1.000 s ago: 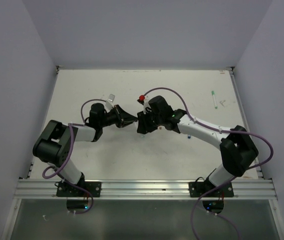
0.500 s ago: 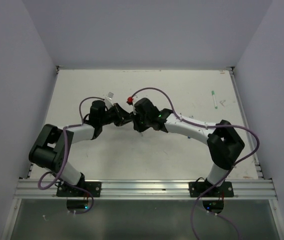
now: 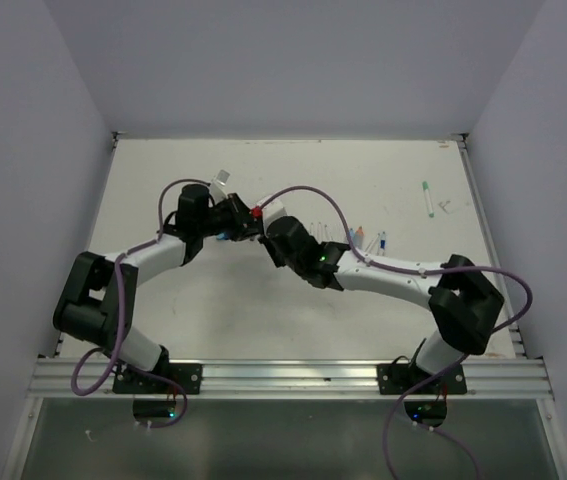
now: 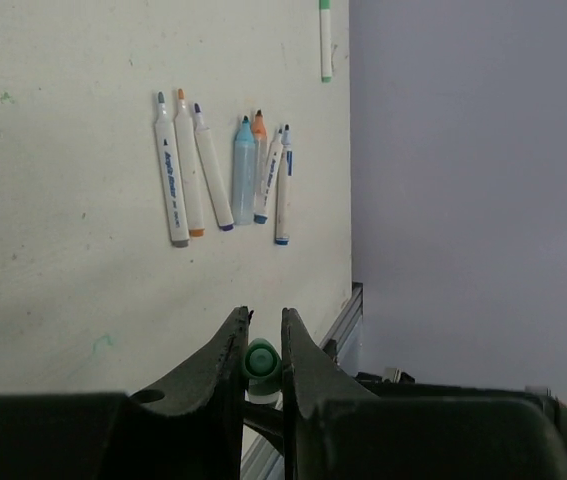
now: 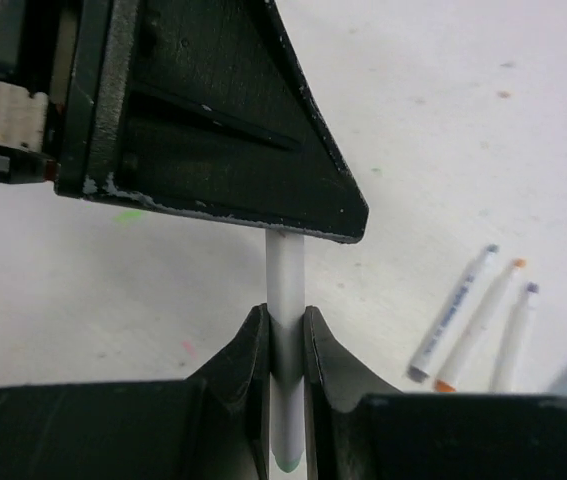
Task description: Open the pen caps
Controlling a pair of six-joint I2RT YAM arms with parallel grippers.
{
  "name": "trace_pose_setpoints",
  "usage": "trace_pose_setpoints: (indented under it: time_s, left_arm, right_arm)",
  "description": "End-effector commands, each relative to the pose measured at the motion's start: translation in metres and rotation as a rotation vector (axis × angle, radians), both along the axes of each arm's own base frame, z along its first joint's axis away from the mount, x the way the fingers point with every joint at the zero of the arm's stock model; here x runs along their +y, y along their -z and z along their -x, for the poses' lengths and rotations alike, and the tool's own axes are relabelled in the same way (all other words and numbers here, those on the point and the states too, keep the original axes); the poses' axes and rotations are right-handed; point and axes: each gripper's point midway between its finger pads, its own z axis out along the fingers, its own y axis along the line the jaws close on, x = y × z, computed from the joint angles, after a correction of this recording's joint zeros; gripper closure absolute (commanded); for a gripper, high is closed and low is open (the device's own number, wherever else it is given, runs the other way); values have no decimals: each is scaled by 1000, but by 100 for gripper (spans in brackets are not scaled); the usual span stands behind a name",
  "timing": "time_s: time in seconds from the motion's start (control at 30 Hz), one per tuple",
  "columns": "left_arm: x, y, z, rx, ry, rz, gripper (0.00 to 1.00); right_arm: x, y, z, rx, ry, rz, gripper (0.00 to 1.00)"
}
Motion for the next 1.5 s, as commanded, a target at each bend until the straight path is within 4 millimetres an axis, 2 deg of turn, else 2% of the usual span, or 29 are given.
trace_pose_setpoints:
  time_s: [0.0, 0.03, 0.07, 0.1, 0.17, 0.3, 0.37, 0.43, 0.47, 0.5, 0.57, 0.6, 0.67, 0.7, 0.73, 0.77, 0.93, 1.03, 1.07, 1.1, 1.17, 1.2, 1.27, 1.3, 1.33, 1.37, 1.4, 1.43, 1.47]
  left_arm:
    - [27, -34, -28, -156, -86, 22, 100]
    - [29, -35, -27, -177, -85, 15, 100]
    - [31, -36, -27, -193, -91, 5, 100]
    - [33, -38, -24, -236, -87, -9, 100]
    - [33, -43, -22, -278, -77, -20, 100]
    - [34, -49, -21, -313, -53, -54, 100]
    - [31, -58, -23, -337, -31, -45, 100]
    - [33, -60, -24, -327, -38, -40, 100]
    - [34, -61, -25, -316, -44, -35, 100]
    - [39, -57, -27, -270, -72, -25, 100]
    - [48, -50, -29, -218, -127, -11, 100]
    - [54, -54, -34, -191, -174, 35, 100]
    - [60, -52, -40, -144, -226, 67, 100]
    - [63, -55, -45, -114, -250, 87, 100]
    - [63, -55, -48, -97, -261, 94, 100]
    - [63, -53, -50, -66, -270, 109, 100]
    - [60, -53, -53, -13, -270, 156, 100]
    - [65, -51, -50, -15, -276, 164, 100]
    - [66, -52, -48, -17, -276, 172, 100]
    - [69, -60, -51, -65, -279, 189, 100]
    - [68, -71, -48, -133, -239, 203, 100]
    - [68, -80, -49, -207, -218, 187, 100]
    - [66, -92, -46, -290, -176, 169, 100]
    - [67, -92, -44, -322, -169, 142, 100]
    - [67, -96, -43, -353, -163, 132, 100]
    - [67, -102, -40, -414, -139, 109, 100]
    - [67, -105, -38, -431, -133, 99, 100]
    - [66, -109, -36, -456, -120, 93, 100]
    - [65, -113, -33, -487, -97, 84, 100]
  right_arm:
    - [-13, 11, 22, 261, -159, -199, 100]
    - [-17, 3, 9, 285, -176, -294, 100]
    - [-7, -1, 27, 376, -287, -375, 100]
    - [-10, -4, 23, 414, -293, -423, 100]
    - [-1, -15, 38, 493, -398, -492, 100]
    - [6, -27, 47, 530, -461, -565, 100]
    - [6, -21, 46, 541, -450, -554, 100]
    - [-9, 1, 31, 507, -328, -452, 100]
    - [-16, 5, 24, 475, -279, -407, 100]
    - [-39, 20, 6, 367, -119, -257, 100]
    - [-57, 17, -1, 208, -25, -84, 100]
    - [-73, 12, -5, 76, 92, 56, 100]
    - [-82, 9, -6, -14, 163, 173, 100]
    - [-81, 7, -2, -49, 175, 215, 100]
    - [-91, 2, -7, -105, 245, 266, 100]
    - [-94, -1, -6, -125, 262, 282, 100]
    - [-105, -6, -9, -173, 310, 347, 100]
    - [-97, -3, -8, -150, 261, 329, 100]
    - [-75, 11, 0, -53, 156, 245, 100]
    - [-73, 13, -2, 15, 121, 169, 100]
    - [-48, 24, 12, 188, -9, -27, 100]
    - [-29, 23, 27, 317, -137, -159, 100]
    - [-11, 20, 44, 435, -240, -262, 100]
    - [-3, 15, 49, 458, -277, -312, 100]
    - [7, 12, 69, 535, -372, -384, 100]
    - [15, 5, 77, 598, -400, -460, 100]
    - [20, -6, 73, 597, -430, -532, 100]
    - [26, -7, 89, 683, -506, -581, 100]
    - [29, -12, 93, 723, -521, -629, 100]
